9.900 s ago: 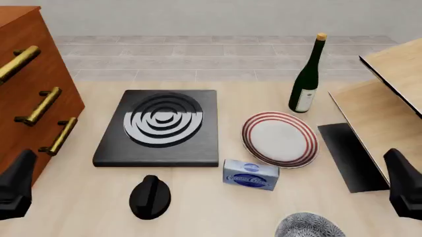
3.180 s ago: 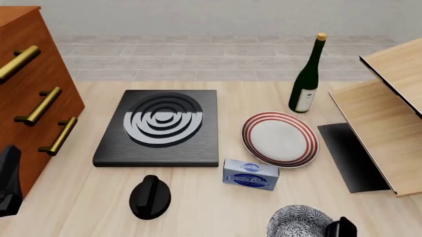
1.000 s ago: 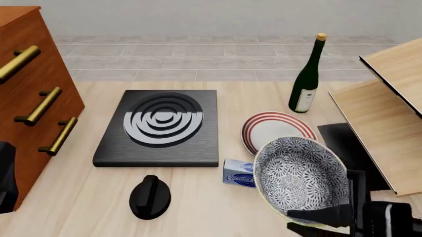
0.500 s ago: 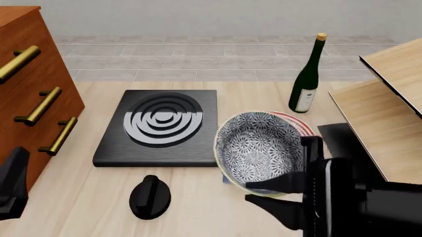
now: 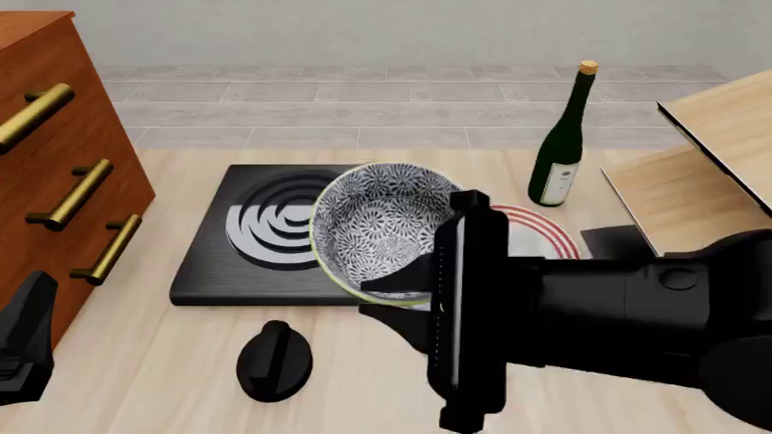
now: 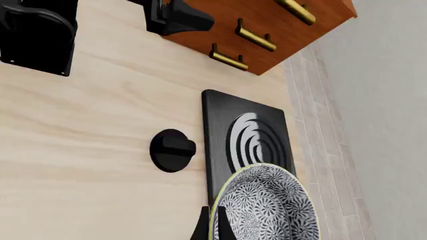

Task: Put the bowl on the stove.

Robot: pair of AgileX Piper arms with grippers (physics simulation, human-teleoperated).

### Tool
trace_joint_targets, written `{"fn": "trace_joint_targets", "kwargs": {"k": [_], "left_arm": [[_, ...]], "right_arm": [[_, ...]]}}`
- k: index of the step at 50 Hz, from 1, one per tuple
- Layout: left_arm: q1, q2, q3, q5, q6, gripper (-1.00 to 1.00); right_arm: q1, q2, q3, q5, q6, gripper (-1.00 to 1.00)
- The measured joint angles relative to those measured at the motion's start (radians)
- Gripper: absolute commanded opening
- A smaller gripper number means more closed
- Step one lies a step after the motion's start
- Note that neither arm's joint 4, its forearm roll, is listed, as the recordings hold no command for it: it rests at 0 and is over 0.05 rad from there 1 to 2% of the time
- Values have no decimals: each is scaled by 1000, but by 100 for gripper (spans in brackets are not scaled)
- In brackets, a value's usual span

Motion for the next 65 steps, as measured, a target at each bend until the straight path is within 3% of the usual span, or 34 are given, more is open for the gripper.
{"fn": "trace_joint_targets", "kwargs": {"k": [20, 65], "left_arm": [[23, 0, 3, 10, -10, 100], [63, 0, 4, 32, -11, 100]], "right_arm": [[-9, 195, -231, 7, 10, -100], [-55, 607, -676, 58, 129, -100]]}}
